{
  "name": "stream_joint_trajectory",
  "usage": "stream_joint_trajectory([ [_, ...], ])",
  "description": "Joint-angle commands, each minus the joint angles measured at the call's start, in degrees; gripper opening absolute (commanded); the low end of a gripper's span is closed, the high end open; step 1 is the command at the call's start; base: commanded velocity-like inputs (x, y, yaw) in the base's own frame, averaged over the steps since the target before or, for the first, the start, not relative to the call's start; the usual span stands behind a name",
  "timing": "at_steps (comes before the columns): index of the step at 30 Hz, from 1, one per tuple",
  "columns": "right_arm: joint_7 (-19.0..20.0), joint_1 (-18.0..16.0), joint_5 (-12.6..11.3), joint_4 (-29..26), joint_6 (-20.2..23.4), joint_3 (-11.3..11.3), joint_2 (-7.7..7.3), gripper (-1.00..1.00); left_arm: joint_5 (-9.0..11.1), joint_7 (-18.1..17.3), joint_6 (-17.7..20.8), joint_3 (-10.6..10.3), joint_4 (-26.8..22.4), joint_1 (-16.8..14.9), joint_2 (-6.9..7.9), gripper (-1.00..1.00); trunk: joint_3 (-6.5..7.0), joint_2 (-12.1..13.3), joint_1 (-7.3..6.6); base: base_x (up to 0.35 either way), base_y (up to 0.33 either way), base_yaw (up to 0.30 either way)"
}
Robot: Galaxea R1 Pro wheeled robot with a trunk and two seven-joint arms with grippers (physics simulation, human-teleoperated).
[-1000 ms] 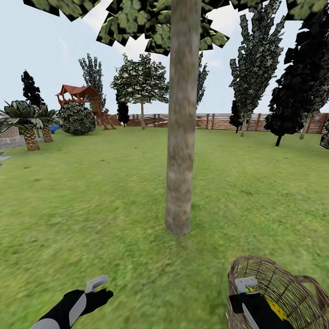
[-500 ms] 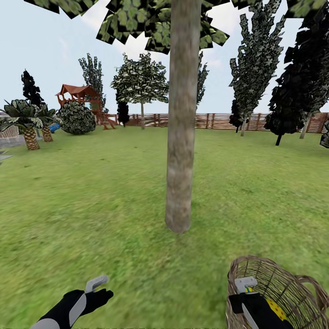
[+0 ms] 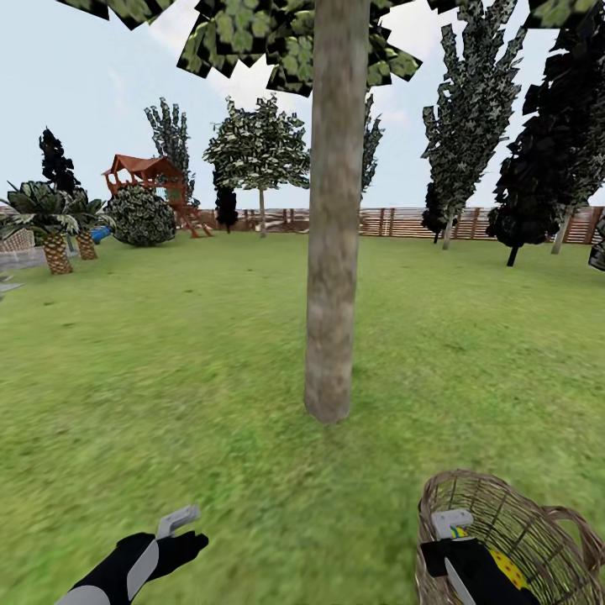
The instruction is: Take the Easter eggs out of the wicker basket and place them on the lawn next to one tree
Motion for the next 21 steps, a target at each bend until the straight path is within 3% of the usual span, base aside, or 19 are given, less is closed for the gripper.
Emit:
stream_joint_trajectory([
  [1, -0.37, -0.05, 0.37, -0.10, 0.36, 0.33, -0.07, -1.00, 0.24, -0.14, 0.40, 0.30, -0.09, -0.02, -0.02, 1.00, -0.24, -0.45, 0.21, 0.000, 0.000, 0.000],
  [13, -0.37, -0.05, 0.46, -0.10, 0.36, 0.33, -0.07, -1.00, 0.29, -0.17, 0.35, 0.32, -0.15, -0.02, -0.09, 1.00, -2.40, -5.26, 2.85, 0.000, 0.000, 0.000],
  [17, -0.38, -0.05, 0.38, -0.10, 0.28, 0.25, -0.11, -1.00, 0.31, -0.24, 0.32, 0.38, -0.17, -0.02, -0.04, 1.00, -2.40, -5.26, 2.85, 0.000, 0.000, 0.000],
  [18, -0.37, -0.05, 0.37, -0.10, 0.20, 0.25, -0.14, 1.00, 0.31, -0.24, 0.32, 0.38, -0.17, -0.02, -0.05, 1.00, -2.40, -5.26, 2.85, 0.000, 0.000, 0.000],
  [21, -0.37, -0.05, 0.40, -0.10, 0.10, 0.24, -0.16, 1.00, 0.31, -0.23, 0.32, 0.38, -0.17, -0.02, -0.02, 1.00, -2.40, -5.26, 2.85, 0.000, 0.000, 0.000],
])
